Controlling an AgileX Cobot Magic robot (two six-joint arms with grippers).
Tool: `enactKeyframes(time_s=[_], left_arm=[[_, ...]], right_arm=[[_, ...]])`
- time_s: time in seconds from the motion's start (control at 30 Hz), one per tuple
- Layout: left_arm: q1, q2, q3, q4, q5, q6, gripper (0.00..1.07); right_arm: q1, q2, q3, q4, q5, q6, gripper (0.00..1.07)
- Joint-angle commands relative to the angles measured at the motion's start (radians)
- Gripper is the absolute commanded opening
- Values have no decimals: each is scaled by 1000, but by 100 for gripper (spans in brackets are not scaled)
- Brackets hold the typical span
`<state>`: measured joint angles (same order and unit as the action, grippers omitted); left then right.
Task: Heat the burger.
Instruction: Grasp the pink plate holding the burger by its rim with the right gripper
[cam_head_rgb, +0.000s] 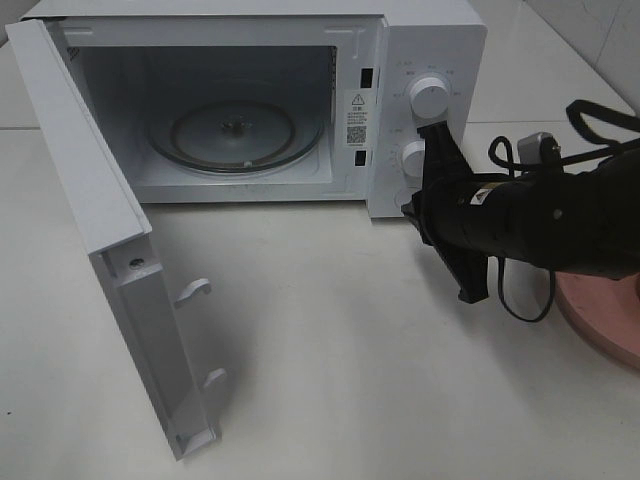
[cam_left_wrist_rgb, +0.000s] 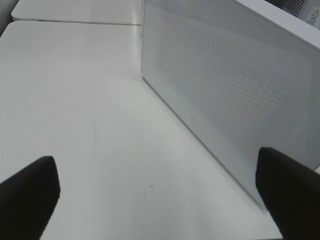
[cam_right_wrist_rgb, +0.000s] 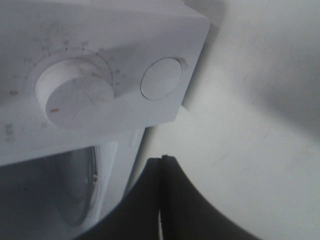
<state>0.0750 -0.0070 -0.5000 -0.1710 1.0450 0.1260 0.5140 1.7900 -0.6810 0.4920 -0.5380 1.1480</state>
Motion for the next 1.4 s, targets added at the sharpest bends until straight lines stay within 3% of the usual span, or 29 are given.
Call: enactKeyframes(time_s=[0.03, 0.37, 0.6, 0.87, 1.17, 1.23, 1.27, 1.3, 1.33, 1.37, 1.4], left_arm=[[0, -18, 3, -11, -6, -1, 100], [0, -18, 3, -11, -6, -1, 100], [0, -18, 3, -11, -6, -1, 100], [0, -18, 3, -11, -6, -1, 100], [0, -18, 3, -11, -6, -1, 100], [0, -18, 3, -11, -6, -1, 100], [0, -18, 3, -11, -6, -1, 100], [0, -18, 3, -11, -6, -1, 100], [0, -18, 3, -11, -6, -1, 100], [0, -18, 3, -11, -6, -1, 100], [0, -18, 3, -11, -6, -1, 100]], right_arm=[[-1, -45, 6, -20, 101, -101, 0], [-72, -170, -13, -113, 504, -461, 1], [-109, -207, -146, -324, 853, -718, 2], [-109, -207, -249, -376, 1117, -1102, 5], [-113, -207, -311, -442, 1303, -1207, 11], [-120, -207, -311, -479, 1336, -1206, 21], [-120, -207, -311, -479, 1336, -1206, 21], [-131, -207, -311, -492, 1349, -1188, 36], [-136, -207, -311, -492, 1351, -1186, 44], [-136, -207, -311, -492, 1351, -1186, 44], [-153, -207, -311, -492, 1352, -1187, 67]])
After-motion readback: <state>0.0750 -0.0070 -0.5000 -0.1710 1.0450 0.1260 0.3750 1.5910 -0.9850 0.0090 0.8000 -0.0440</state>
